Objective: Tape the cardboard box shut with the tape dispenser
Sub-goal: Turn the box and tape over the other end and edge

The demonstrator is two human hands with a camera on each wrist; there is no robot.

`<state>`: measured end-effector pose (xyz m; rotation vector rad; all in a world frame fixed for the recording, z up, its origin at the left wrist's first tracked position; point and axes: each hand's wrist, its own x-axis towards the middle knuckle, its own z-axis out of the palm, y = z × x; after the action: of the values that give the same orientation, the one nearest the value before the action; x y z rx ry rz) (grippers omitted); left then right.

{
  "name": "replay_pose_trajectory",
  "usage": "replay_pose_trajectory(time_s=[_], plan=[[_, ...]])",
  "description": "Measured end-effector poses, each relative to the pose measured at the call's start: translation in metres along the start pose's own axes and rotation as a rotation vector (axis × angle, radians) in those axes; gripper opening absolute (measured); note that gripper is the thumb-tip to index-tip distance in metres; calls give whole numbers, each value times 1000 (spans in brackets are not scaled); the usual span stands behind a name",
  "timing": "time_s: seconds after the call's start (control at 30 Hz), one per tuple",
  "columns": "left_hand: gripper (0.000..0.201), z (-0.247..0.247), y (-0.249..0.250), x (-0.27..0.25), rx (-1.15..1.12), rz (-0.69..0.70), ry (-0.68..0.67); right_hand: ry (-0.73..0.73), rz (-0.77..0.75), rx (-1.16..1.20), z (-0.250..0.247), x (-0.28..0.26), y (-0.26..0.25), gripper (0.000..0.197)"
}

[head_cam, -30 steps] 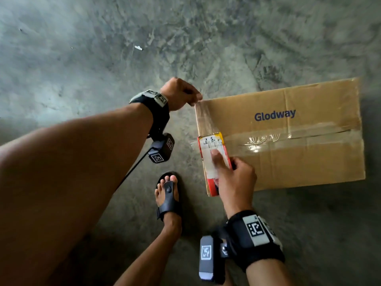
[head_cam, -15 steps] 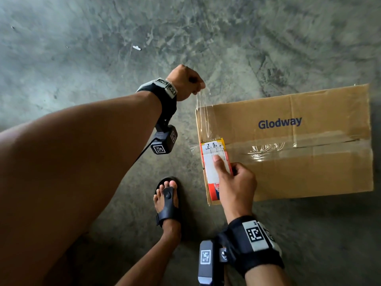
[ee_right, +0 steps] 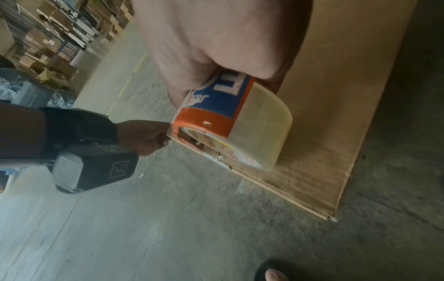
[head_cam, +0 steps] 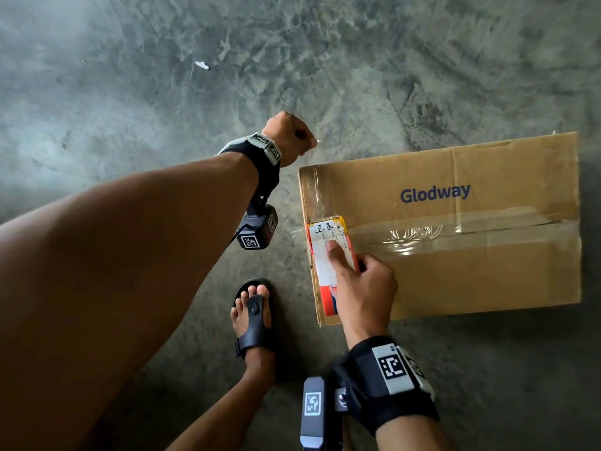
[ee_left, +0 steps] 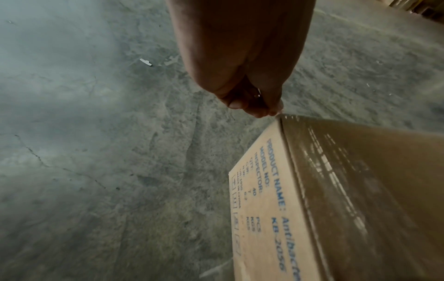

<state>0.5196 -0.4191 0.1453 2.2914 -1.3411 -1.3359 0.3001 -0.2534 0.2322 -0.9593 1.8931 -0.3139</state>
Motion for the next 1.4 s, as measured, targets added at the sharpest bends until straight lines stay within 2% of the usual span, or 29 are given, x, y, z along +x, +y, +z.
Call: replay_pose_trajectory(time_s=[0.13,0.37,0.47,0.53,0.6,0.63,0.67,0.77,0.8,0.87,0.97,1.1,1.2,1.33,1.4], plan=[[15,13,-5,-3,44,-3,-15,28,-8,-18,2,-1,1,52],[15,18,-12,-10,38,19,-53,19,-30,-8,3,-2,-1,46],[16,20,-13,-7,9,-8,-29,39,-40,-12,5,-2,0,53],[33,18,-12,-6,42,-78,-1,52,-42,-16,6,-2,1,57],[70,18,-16,-5,144,-150,-13,57,-45,-19,7,-2,2,58],[79,18,-18,-6,158,-167,-18,60,-48,-22,7,-2,1,58],[78,18,-19,-9,156,-167,-5,62,-50,-27,7,-2,2,58],[46,12,-17,-22,102,-79,105,64,-57,-34,7,-3,2,59],[42,10,-14,-30,73,-23,143,63,-58,-34,7,-4,2,60],[45,8,-9,-45,42,108,121,65,-60,-34,7,-4,2,61],[47,7,-11,-64,138,224,-110,64,-60,-50,9,-4,-1,65],[51,11,-5,-66,325,122,-267,54,-44,-42,10,-4,-3,66],[58,12,7,-71,398,141,-230,49,-20,-50,8,-4,-3,60],[62,19,7,-93,512,422,-107,44,-5,-51,4,-2,-4,59],[60,23,1,-104,586,525,-130,27,-11,-72,3,0,-5,56]])
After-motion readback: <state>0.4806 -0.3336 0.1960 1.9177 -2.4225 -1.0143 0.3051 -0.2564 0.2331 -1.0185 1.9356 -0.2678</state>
